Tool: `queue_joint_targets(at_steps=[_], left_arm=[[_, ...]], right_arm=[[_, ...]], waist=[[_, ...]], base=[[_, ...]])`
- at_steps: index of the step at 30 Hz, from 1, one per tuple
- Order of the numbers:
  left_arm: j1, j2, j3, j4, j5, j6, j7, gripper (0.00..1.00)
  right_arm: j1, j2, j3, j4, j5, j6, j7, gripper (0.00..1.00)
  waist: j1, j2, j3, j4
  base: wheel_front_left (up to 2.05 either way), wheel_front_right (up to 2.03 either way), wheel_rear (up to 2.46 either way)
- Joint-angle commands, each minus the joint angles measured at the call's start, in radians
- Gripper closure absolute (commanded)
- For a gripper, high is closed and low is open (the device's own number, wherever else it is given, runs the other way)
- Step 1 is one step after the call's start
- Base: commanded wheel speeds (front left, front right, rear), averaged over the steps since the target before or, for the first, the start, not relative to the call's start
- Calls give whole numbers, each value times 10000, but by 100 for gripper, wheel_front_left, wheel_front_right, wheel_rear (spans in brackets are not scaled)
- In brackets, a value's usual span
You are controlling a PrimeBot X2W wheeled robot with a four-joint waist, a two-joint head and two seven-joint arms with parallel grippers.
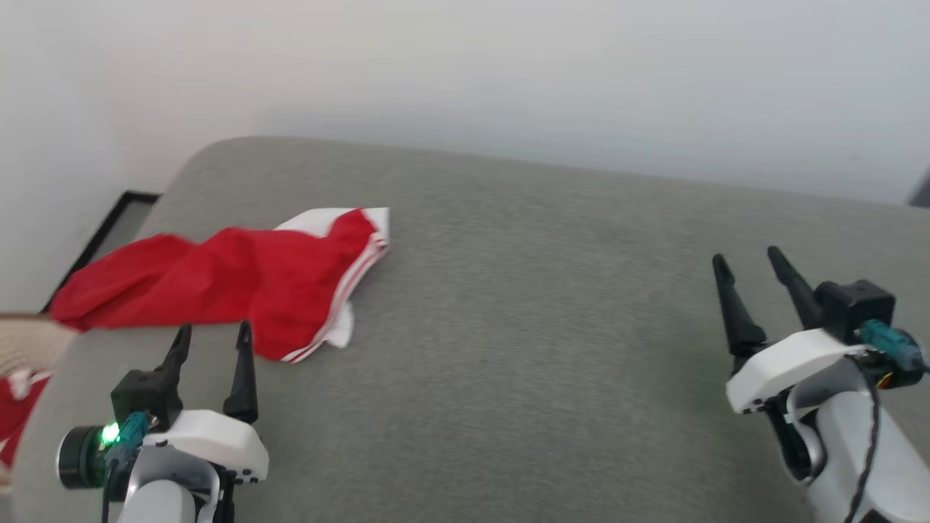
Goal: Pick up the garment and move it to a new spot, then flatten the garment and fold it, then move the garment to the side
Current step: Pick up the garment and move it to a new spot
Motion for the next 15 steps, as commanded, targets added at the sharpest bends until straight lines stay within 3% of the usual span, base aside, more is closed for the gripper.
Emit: queue_joint_targets(at_steps=[1,15], left_arm=[[146,-14,80,-31,18,59,-59,0],[1029,-314,876,-465,-153,426,-57,0]], right_arm=[[97,118,97,-10,104,2,-46,0],[459,916,1292,-253,546,1,-48,0]], waist=[[0,0,-34,651],[0,0,-157,2565]], base=[[0,0,0],[0,0,0]])
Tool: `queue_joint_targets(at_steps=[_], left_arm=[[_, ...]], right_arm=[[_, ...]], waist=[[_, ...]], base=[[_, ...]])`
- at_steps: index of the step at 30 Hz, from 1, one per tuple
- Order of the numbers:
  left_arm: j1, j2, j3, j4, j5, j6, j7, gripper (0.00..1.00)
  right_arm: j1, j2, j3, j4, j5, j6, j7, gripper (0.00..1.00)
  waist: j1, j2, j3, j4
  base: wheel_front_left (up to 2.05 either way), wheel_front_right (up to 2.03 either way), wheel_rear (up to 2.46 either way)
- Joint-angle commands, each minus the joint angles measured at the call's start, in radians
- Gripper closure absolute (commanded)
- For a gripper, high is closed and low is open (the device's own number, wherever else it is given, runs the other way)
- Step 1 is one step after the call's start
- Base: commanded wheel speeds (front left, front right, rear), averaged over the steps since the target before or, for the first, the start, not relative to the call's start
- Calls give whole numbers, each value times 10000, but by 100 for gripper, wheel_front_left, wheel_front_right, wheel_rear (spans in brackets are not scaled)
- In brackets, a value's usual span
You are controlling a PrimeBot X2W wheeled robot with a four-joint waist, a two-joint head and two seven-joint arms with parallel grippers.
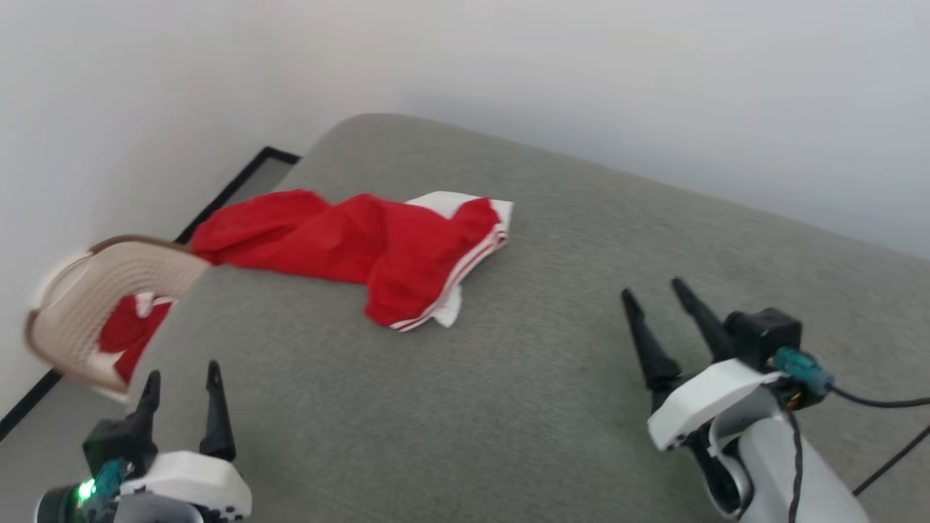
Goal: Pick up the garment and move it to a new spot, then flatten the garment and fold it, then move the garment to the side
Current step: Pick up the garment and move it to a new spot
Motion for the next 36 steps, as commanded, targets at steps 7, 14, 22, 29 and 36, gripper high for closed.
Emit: queue_joint_targets(at_steps=[7,14,22,29,36], left_arm=[[802,-275,424,-673,-220,147,-57,0],[1320,-468,642,-1235,-231,204,-59,0],[263,-339,8,-731,63,-359,-59,0],[-2349,427,-962,537,186,-827,116,0],[-4995,1499,-1946,2558,-1224,-959,1919,0]], right_arm=[[-106,274,648,-18,229,1,-44,0],[-375,319,1084,86,447,1,-46,0],[-368,175,936,-219,349,2,-46,0],[-591,9,1030,-647,266,1,-46,0],[-896,-90,988,-916,300,1,-44,0]], waist=[[0,-1,57,779],[0,-1,210,857],[0,-1,621,194],[0,-1,1573,-1284],[0,-1,2552,-2657]], base=[[0,0,0],[0,0,0],[0,0,0],[0,0,0],[0,0,0]])
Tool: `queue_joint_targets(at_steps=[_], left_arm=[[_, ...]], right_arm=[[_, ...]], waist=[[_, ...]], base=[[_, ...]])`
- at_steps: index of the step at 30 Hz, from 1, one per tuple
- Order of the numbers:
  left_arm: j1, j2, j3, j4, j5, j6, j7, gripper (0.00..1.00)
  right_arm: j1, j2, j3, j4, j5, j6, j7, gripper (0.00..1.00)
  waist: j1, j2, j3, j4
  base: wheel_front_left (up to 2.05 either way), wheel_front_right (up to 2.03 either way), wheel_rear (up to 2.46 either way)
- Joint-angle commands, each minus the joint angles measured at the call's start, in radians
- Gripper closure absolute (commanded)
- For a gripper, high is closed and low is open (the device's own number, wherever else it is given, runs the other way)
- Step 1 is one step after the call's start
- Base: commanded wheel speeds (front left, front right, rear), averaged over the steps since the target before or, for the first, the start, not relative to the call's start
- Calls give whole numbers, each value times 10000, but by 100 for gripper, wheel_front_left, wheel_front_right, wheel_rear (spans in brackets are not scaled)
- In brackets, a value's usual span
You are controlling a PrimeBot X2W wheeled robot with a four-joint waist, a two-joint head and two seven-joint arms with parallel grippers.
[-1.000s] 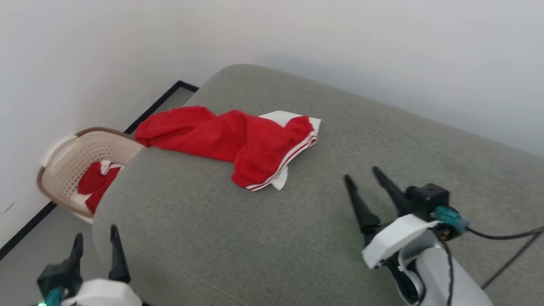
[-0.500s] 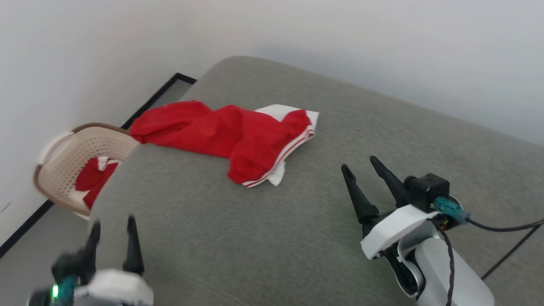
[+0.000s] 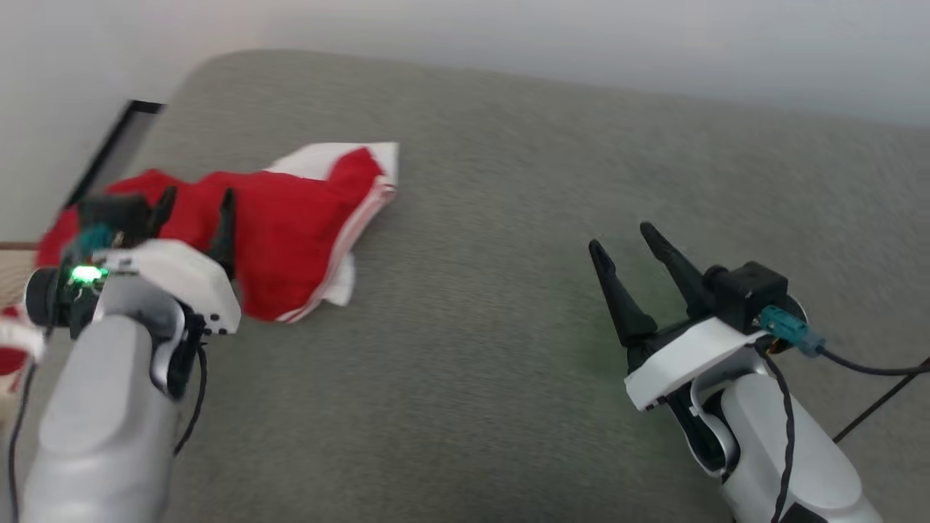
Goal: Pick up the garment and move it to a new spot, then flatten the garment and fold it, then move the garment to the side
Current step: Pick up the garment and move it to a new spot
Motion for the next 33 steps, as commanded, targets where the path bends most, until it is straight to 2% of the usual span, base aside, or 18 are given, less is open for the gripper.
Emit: queue_joint_targets(at_steps=[1,4,5,10,13,18,22,23,24,25,26,28,33], left_arm=[[-514,367,-541,588,-803,-30,998,0],[-1015,1074,-1522,1310,-2026,-10,2915,0],[-1015,1074,-1522,1310,-2026,-10,2915,0],[-1458,2033,-2575,1435,-3875,-14,4891,0],[-1724,2349,-2910,1758,-4888,-15,5802,0],[-1802,2313,-3384,2797,-5370,-3,6902,0],[-1721,1955,-3694,3330,-5864,3,7517,0],[-1735,1903,-3734,3321,-6042,2,7500,12],[-1741,1902,-3754,3329,-6173,2,7429,55],[-1724,1943,-3822,3267,-6270,2,7366,90],[-1706,2034,-3895,3170,-6293,1,7222,100],[-1810,2389,-3930,3033,-6228,-4,6653,100],[-2240,3180,-4185,2748,-5683,-7,4450,100]], right_arm=[[-187,15,-14,-108,11,1,-46,0],[-327,48,-84,-222,35,1,-48,0],[-327,48,-84,-222,35,1,-48,0],[-484,63,-253,-285,20,1,-46,0],[-656,36,-257,-393,-20,1,-46,0],[-978,10,-138,-549,-43,1,-46,0],[-1098,30,-54,-671,-75,1,-48,0],[-1105,43,-45,-726,-88,1,-46,0],[-1097,57,-45,-789,-111,1,-48,0],[-1070,70,-54,-835,-106,1,-48,0],[-1026,80,-67,-856,-87,1,-46,0],[-919,108,-78,-886,-65,1,-46,0],[-700,220,-137,-817,3,1,-48,0]], waist=[[0,0,932,-1073],[0,0,1247,-1541],[0,0,1247,-1541],[0,0,1676,-2061],[0,0,2113,-2376],[0,0,2628,-2702],[0,0,2771,-2875],[0,0,2766,-2898],[0,0,2744,-2916],[0,0,2698,-2926],[0,0,2623,-2925],[0,0,2429,-2909],[0,0,1641,-2936]], base=[[0,0,0],[0,0,0],[0,0,0],[0,0,0],[0,0,0],[0,0,0],[0,0,0],[0,0,0],[0,0,0],[0,0,0],[0,0,0],[0,0,0],[0,0,0]])
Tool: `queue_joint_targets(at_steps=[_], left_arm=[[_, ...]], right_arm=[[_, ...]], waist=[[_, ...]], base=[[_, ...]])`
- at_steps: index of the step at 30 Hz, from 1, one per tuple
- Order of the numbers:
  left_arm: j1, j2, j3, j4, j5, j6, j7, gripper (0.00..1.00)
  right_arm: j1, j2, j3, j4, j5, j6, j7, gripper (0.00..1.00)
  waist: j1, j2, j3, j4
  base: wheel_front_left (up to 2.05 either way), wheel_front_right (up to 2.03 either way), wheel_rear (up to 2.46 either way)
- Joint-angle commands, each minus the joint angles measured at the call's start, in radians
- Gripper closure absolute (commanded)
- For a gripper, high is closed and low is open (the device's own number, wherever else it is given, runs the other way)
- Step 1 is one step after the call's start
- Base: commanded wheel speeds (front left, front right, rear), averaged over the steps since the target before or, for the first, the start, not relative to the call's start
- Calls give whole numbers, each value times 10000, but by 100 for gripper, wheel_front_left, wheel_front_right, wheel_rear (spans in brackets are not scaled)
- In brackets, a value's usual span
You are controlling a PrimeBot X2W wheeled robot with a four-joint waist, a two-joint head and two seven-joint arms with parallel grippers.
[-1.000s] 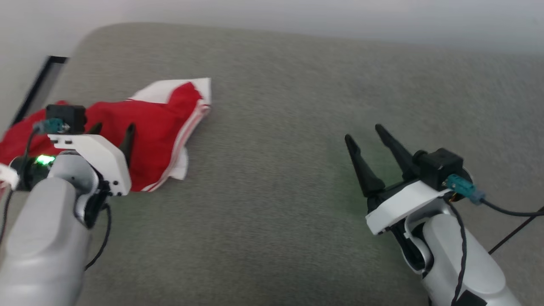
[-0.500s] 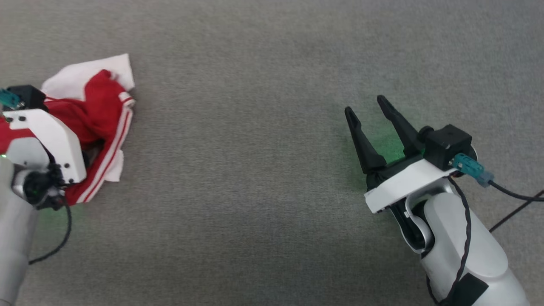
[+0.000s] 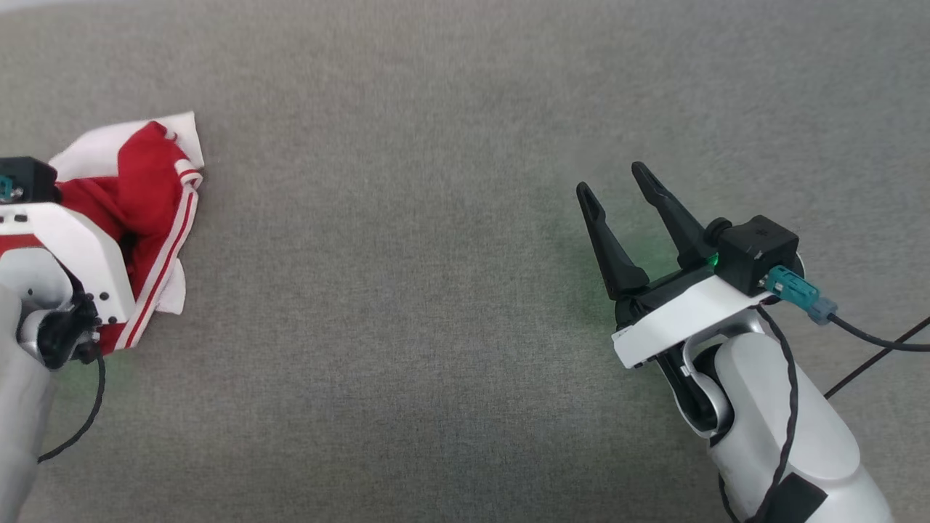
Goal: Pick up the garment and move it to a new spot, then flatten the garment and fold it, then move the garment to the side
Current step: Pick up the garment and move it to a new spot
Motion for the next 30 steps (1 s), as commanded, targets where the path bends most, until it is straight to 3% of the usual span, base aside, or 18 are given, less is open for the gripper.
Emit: queue_joint_targets(at_steps=[1,8,18,22,28,30], left_arm=[[13,63,-125,-106,136,33,-449,100],[-266,246,-1306,-1297,41,33,-1737,100],[-1217,-75,-3286,-3642,-605,31,-1680,100],[-2085,-707,-4313,-4468,-1074,31,-1502,100],[-3280,-2197,-5739,-4717,-2108,31,-1478,100],[-3512,-2385,-6341,-4743,-2520,31,-1356,100]], right_arm=[[111,35,-40,21,60,1,-45,0],[555,184,-326,24,169,1,-45,0],[981,398,-843,-249,294,1,-46,0],[1011,549,-1103,-410,373,1,-45,0],[1083,701,-1459,-566,496,1,-45,0],[1032,735,-1468,-606,525,1,-45,0]], waist=[[0,0,-465,-54],[0,0,-1285,-512],[0,0,-1348,-1827],[0,0,-1062,-2483],[0,0,-607,-3094],[0,0,-487,-3253]], base=[[0,0,0],[0,0,0],[0,0,0],[0,0,0],[0,0,0],[0,0,0]])
